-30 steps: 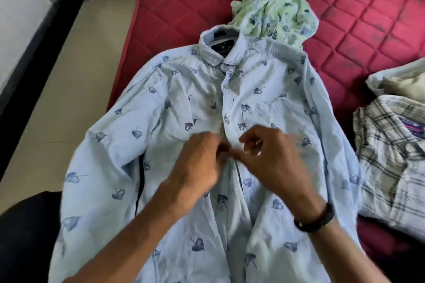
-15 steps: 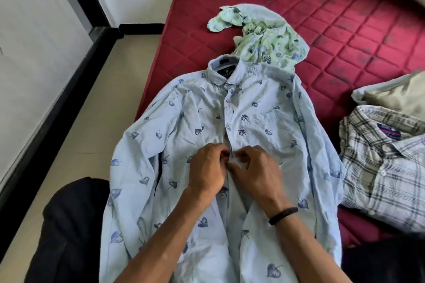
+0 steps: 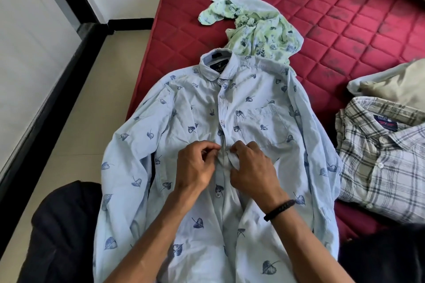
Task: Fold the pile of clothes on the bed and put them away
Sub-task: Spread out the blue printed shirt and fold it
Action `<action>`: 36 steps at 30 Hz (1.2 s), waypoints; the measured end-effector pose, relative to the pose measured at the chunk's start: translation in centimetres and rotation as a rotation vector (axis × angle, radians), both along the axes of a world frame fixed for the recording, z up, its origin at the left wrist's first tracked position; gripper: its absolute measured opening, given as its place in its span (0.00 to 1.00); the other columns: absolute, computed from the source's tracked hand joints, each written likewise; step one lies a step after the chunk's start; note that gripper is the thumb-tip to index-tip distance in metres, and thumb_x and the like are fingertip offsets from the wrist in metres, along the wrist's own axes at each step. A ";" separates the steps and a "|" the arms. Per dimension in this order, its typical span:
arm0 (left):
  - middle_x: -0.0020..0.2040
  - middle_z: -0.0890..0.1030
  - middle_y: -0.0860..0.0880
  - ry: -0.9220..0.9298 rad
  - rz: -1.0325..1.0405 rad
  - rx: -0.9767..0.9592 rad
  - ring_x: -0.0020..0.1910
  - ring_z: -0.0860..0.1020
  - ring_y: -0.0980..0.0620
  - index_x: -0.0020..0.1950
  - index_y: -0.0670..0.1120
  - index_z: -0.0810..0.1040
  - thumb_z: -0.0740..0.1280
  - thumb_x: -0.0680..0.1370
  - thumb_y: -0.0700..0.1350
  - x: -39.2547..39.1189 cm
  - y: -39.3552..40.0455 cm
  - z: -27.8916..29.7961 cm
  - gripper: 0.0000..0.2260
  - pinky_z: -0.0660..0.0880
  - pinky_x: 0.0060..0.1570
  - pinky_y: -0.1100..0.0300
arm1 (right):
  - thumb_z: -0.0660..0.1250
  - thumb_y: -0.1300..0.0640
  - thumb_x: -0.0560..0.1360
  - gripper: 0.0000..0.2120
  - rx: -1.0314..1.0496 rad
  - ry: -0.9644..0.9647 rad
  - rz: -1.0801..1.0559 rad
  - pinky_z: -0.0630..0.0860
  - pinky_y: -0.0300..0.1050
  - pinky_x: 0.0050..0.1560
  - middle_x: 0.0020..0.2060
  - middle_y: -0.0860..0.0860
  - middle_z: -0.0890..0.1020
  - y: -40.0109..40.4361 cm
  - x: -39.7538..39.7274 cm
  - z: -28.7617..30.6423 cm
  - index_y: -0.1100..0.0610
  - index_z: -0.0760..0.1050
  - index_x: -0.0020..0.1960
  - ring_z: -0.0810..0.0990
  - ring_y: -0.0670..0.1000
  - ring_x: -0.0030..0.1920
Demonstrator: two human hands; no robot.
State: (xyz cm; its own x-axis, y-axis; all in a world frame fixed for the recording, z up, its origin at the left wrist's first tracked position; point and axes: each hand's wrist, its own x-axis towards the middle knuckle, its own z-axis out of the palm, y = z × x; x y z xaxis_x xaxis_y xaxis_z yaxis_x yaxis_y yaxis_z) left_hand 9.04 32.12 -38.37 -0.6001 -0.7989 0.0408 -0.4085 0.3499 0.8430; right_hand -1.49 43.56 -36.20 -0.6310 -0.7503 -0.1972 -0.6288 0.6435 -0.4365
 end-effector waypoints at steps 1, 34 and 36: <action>0.44 0.87 0.56 0.001 -0.008 0.013 0.42 0.83 0.63 0.51 0.48 0.88 0.72 0.78 0.38 0.2 -0.1 0.0 0.07 0.79 0.45 0.68 | 0.68 0.60 0.70 0.24 0.006 -0.013 0.009 0.76 0.52 0.47 0.57 0.53 0.73 0.0 0.1 0.0 0.51 0.71 0.65 0.80 0.63 0.54; 0.41 0.87 0.57 0.162 0.076 0.356 0.41 0.84 0.62 0.46 0.50 0.88 0.77 0.74 0.41 -0.2 -0.3 -0.7 0.04 0.81 0.47 0.65 | 0.76 0.59 0.74 0.03 -0.644 -0.195 -0.311 0.79 0.38 0.41 0.42 0.46 0.85 -1.4 1.7 -2.3 0.52 0.85 0.47 0.84 0.46 0.40; 0.41 0.87 0.57 0.176 0.076 0.360 0.42 0.84 0.61 0.45 0.50 0.88 0.77 0.74 0.40 -0.3 -0.3 -0.8 0.05 0.80 0.48 0.65 | 0.76 0.58 0.75 0.03 -0.628 -0.217 -0.279 0.79 0.36 0.42 0.43 0.45 0.86 -1.2 1.4 -2.2 0.53 0.86 0.48 0.84 0.44 0.41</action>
State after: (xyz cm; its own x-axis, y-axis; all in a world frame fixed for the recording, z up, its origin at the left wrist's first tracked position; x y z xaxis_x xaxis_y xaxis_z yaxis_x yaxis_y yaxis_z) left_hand 8.78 31.78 -39.13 -0.5471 -0.8231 -0.1524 -0.2601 -0.0058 0.9656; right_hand -0.07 42.32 -38.43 -0.8115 -0.5794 0.0757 -0.3345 0.3544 -0.8732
